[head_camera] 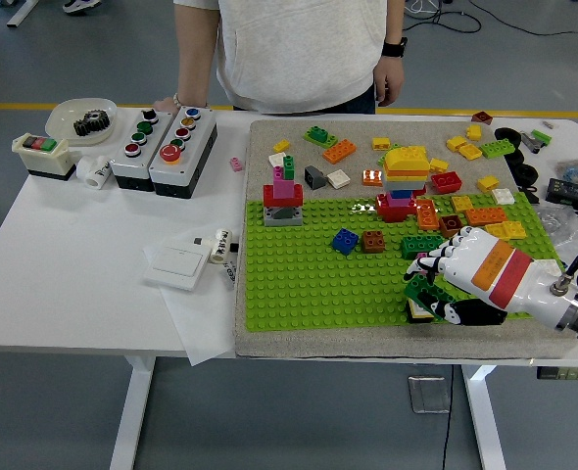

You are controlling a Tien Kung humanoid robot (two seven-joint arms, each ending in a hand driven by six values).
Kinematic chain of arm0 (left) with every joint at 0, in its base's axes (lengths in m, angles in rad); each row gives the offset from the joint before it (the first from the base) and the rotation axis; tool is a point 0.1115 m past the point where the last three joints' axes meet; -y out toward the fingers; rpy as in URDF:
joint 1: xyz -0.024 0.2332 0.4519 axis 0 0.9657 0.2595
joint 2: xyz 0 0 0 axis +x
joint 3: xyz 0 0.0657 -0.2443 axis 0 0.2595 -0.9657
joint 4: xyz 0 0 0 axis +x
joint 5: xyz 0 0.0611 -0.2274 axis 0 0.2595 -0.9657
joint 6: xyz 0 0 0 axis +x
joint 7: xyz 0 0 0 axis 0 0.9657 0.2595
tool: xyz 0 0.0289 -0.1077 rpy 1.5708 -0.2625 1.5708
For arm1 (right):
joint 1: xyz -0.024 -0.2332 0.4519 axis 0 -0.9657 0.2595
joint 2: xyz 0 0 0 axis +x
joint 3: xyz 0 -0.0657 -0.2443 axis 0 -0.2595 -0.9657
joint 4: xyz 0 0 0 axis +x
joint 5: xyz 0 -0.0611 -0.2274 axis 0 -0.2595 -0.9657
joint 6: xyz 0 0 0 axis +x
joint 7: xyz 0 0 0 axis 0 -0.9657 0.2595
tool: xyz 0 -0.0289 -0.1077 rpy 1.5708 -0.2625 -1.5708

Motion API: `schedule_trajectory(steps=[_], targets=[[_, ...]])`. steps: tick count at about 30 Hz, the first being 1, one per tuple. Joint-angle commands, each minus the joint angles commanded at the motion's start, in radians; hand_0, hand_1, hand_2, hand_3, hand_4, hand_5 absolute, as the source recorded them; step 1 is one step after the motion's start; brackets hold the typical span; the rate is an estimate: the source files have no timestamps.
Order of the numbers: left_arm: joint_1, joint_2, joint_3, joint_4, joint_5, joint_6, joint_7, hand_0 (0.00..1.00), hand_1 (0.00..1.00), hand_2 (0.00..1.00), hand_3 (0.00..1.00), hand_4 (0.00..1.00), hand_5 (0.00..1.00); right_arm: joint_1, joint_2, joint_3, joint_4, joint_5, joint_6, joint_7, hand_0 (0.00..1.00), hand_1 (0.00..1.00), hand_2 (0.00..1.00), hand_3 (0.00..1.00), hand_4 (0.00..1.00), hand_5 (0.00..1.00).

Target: Pick up the brick,pile it on top of brick,press brick,pick up the brick,pile it on top of brick,press brick

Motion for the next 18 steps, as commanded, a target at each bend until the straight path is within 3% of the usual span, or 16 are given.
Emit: schedule_trajectory(steps=[7,8,13,14,18], targets=[[0.001,-0.001,-0.003,0.000,0.006,-0.001,0.001,0.771,0.784,0.776,0.625,0.683,0.641,-0.013,-0.011,0.028,0.005,-0.005,-0.035,-0.001,0.192,0.299,0.420,0.601,0.564,0.316],[0.001,-0.001,-0.003,0.000,0.006,-0.001,0.001,0.774,0.786,0.776,0.625,0.682,0.640,-0.014,-0.012,0.029,0.006,-0.005,-0.035,-0.001,0.361,0.485,0.597,0.595,0.642,0.323],[-0.001,0.000,-0.001,-0.001,0.005,-0.002,0.000,0.774,0.786,0.776,0.625,0.682,0.640,-0.017,-0.015,0.036,0.015,-0.006,-0.031,0.002,0.361,0.485,0.597,0.595,0.642,0.323],[-0.001,0.000,-0.001,-0.001,0.004,-0.002,0.000,0.773,0.785,0.776,0.625,0.682,0.640,-0.018,-0.016,0.035,0.018,-0.008,-0.026,0.003,0.552,0.612,0.725,0.594,0.688,0.344],[-0.003,0.001,0.000,0.000,0.001,-0.002,-0.001,0.773,0.785,0.776,0.625,0.682,0.640,-0.018,-0.018,0.026,0.018,-0.011,-0.013,0.005,0.552,0.612,0.725,0.594,0.688,0.344]])
